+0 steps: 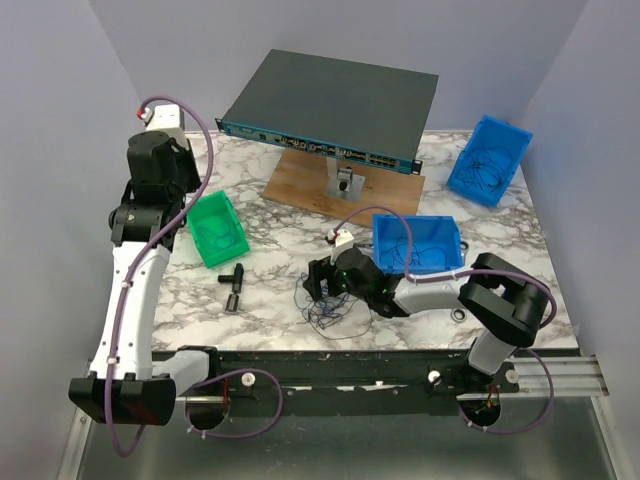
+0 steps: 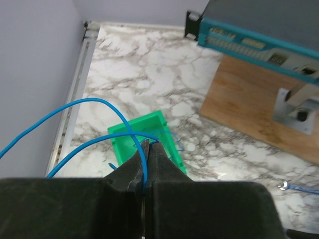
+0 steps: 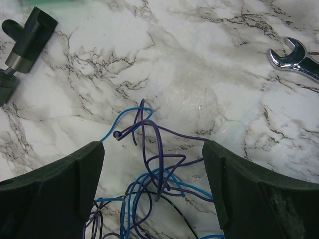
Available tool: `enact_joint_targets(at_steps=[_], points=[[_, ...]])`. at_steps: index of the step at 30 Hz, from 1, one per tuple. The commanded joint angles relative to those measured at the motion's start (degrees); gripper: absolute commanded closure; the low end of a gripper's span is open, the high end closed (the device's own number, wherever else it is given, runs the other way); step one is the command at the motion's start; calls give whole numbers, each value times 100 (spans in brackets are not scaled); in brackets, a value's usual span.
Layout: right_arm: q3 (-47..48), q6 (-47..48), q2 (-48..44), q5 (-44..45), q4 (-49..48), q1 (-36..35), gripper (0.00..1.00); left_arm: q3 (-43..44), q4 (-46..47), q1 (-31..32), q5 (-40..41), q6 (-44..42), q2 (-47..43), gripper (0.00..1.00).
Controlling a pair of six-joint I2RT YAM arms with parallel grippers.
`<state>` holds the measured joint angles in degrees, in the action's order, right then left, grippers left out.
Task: Untangle the cables
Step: Untie the cable.
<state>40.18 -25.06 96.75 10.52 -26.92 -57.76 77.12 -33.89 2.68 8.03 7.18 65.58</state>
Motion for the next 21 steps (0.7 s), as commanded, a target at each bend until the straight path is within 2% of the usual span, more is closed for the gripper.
enact_joint_targets(at_steps=[1, 5, 7, 13, 18, 21], points=[[-104, -2, -140, 178, -217, -3, 12, 546, 434, -28, -957, 458, -278, 100], [-118, 34, -167, 202, -235, -1, 12, 951, 356, -20, -1750, 819, -126, 100], [-132, 36, -185, 211, -235, 1, 12, 1152, 273, -20, -1887, 881, -107, 100], [-155, 55, -219, 241, -268, 1, 11, 1683, 61, -30, -1359, 730, -221, 100], [-139, 58, -192, 222, -261, 1, 11, 2301, -176, -29, -1358, 637, -71, 100], [-160, 65, -219, 238, -270, -5, 11, 2325, -295, -27, -1190, 506, -26, 100]])
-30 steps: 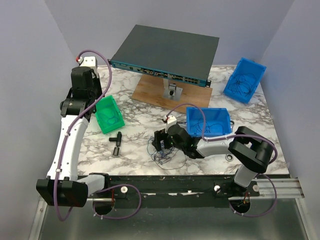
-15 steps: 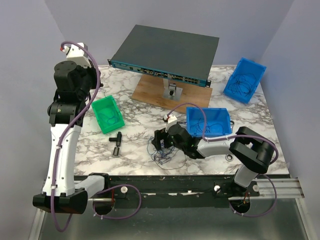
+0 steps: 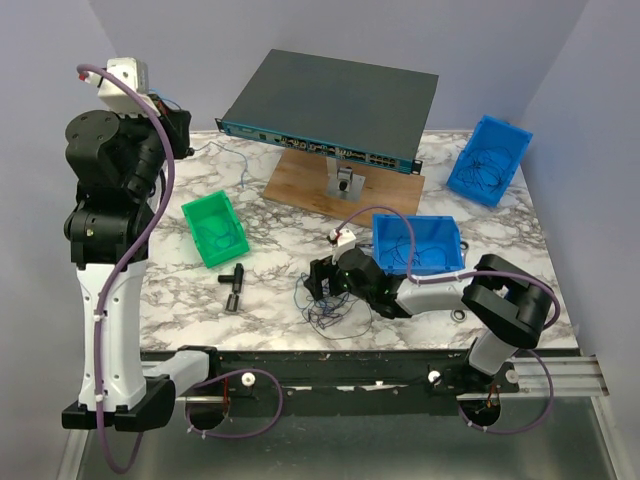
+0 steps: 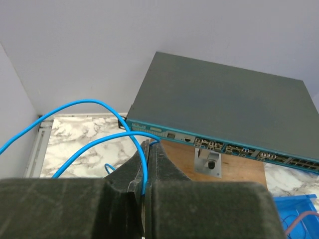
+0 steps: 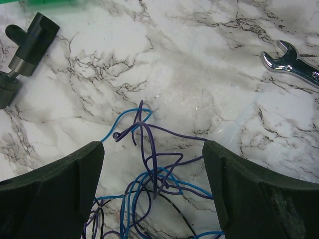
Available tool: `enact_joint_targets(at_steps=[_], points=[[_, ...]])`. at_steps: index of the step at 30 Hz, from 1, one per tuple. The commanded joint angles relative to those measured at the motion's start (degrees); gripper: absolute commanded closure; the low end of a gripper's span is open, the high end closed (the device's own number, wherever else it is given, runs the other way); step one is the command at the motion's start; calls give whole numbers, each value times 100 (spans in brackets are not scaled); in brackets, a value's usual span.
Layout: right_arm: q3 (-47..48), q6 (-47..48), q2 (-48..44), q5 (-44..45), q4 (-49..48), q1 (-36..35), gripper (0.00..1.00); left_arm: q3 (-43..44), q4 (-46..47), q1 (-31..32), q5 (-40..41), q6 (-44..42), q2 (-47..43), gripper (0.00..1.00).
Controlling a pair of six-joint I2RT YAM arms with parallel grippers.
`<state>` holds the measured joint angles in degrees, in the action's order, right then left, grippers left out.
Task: Untangle the cables
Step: Untie the cable, then place the cable in the bin.
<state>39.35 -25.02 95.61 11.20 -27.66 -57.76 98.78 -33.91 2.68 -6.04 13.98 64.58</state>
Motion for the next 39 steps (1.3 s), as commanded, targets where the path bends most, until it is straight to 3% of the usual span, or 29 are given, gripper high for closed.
enact_joint_targets(at_steps=[1, 7, 19, 30, 35, 39], points=[[-82, 67, -106, 188, -203, 1, 11, 85, -273, -22, 243, -200, 44, 100], [-76, 52, -86, 172, -214, 1, 11, -397, -92, -24, 305, -317, -168, 100], [-191, 31, -184, 207, -327, 1, 11, -2239, 570, -26, 1592, -710, -767, 100], [-235, -1, -224, 172, -362, -1, 11, -2502, 488, -24, 1842, -792, -106, 100], [-243, -19, -225, 151, -372, -2, 11, -3098, 889, -34, 1878, -331, 99, 100], [-295, -28, -295, 133, -405, 1, 11, -3497, 987, -30, 2364, 156, 358, 100]])
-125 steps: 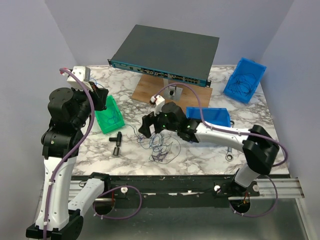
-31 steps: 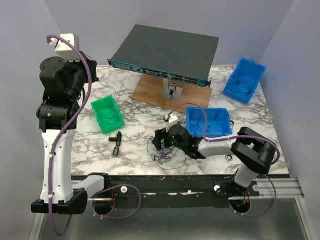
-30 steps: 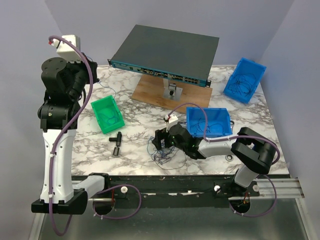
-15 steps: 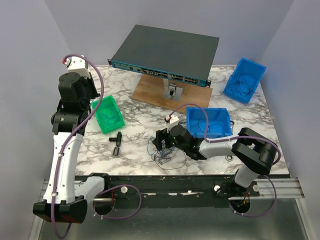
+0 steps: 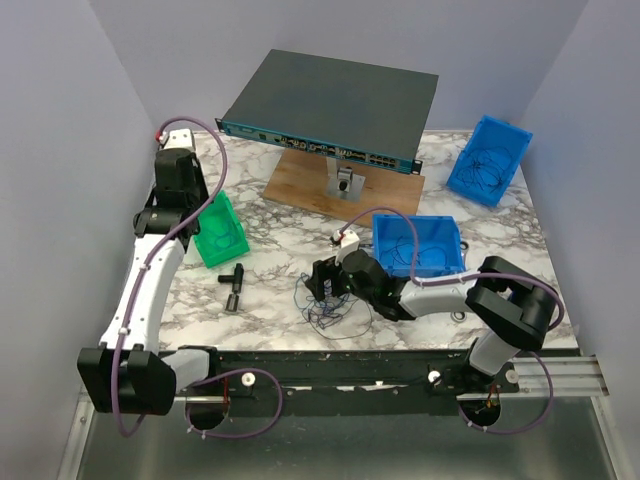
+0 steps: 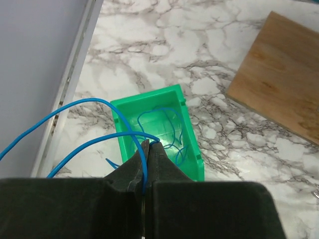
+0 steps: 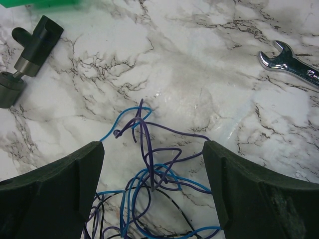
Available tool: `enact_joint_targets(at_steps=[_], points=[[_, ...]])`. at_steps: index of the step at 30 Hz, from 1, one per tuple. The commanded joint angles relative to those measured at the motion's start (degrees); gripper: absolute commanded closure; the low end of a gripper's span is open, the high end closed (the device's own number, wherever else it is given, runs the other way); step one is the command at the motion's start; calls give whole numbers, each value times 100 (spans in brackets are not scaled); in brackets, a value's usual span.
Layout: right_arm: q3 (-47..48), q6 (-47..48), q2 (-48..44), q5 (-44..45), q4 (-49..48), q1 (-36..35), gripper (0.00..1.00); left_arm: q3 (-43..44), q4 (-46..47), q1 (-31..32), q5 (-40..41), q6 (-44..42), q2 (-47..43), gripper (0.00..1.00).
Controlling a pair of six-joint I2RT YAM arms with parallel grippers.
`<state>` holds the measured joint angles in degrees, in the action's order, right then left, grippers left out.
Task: Untangle the cables
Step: Place the cable in the bin.
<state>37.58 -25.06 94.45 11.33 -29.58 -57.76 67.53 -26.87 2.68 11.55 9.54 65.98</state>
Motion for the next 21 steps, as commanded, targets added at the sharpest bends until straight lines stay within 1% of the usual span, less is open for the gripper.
enact_joint_targets(at_steps=[1, 4, 7, 10, 14, 15, 16, 18, 21], points=[[-124, -26, -190, 110, -223, 1, 11, -572, 448, -29, 593, 728, 257, 100], [-145, -32, -208, 121, -219, -5, 11, -892, 761, -23, 538, 880, 469, 100], [-137, -34, -192, 108, -223, -3, 11, -821, 712, -35, 438, 874, 855, 100], [-136, -28, -202, 128, -223, 1, 11, -532, 507, -32, -105, 901, 1368, 100], [-131, -5, -236, 206, -189, 0, 11, -41, -71, -214, -787, 1455, 2134, 100], [-153, 7, -259, 227, -188, 1, 11, -45, -49, -418, -1129, 1534, 2235, 100], [-161, 7, -284, 253, -188, 0, 11, -83, 22, -538, -1681, 1578, 2329, 100], [-195, 11, -319, 264, -229, 0, 11, -143, 137, -677, -2305, 1630, 2523, 100], [-189, 9, -301, 246, -241, -1, 11, -23, -62, -733, -2742, 1586, 2875, 100]])
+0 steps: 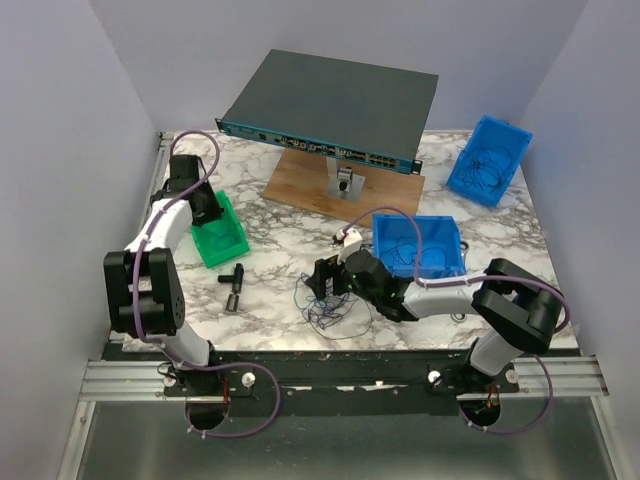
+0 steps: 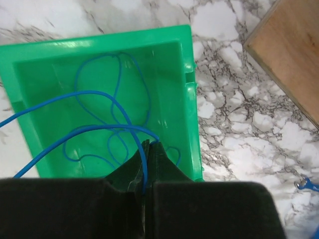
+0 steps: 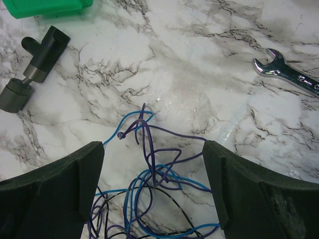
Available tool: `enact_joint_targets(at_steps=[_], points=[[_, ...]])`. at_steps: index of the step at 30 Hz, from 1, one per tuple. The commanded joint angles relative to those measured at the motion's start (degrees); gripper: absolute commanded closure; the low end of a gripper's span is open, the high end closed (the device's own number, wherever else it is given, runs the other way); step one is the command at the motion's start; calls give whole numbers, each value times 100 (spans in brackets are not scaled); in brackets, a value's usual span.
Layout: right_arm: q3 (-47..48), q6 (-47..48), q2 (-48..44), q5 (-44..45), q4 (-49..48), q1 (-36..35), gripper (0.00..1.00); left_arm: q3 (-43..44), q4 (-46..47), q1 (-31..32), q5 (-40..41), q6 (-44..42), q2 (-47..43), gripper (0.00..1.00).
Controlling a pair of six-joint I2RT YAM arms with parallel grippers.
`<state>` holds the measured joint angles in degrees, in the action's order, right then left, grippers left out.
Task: Untangle the cables
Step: Place the cable in the bin.
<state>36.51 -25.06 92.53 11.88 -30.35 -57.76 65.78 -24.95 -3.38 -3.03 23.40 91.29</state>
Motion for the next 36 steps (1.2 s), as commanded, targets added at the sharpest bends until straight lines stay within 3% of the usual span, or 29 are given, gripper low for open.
enact_joint_targets(at_steps=[1, 6, 13, 19, 26, 31, 36], points=[[-73, 4, -104, 184, -160, -2, 11, 125, -256, -128, -1388, 246, 404, 100], [-72, 2, -105, 183, -173, 0, 11, -307, 184, -117, -2108, 454, 604, 100], [-51, 14, -69, 178, -166, -2, 11, -177, -126, -111, -1949, 221, 734, 99], [-21, 38, -62, 209, -118, -7, 11, -117, -391, -71, -1351, 209, -67, 67], [436, -130, -262, 401, 814, -7, 10, 222, -1011, 7, -763, 36, -806, 49], [1333, -433, -400, 427, 2615, 1, 8, 173, -1115, 309, -435, 16, -1535, 36], [1598, -410, -829, 605, 3600, 1, 13, -426, -554, 1315, -477, 15, -2513, 21]])
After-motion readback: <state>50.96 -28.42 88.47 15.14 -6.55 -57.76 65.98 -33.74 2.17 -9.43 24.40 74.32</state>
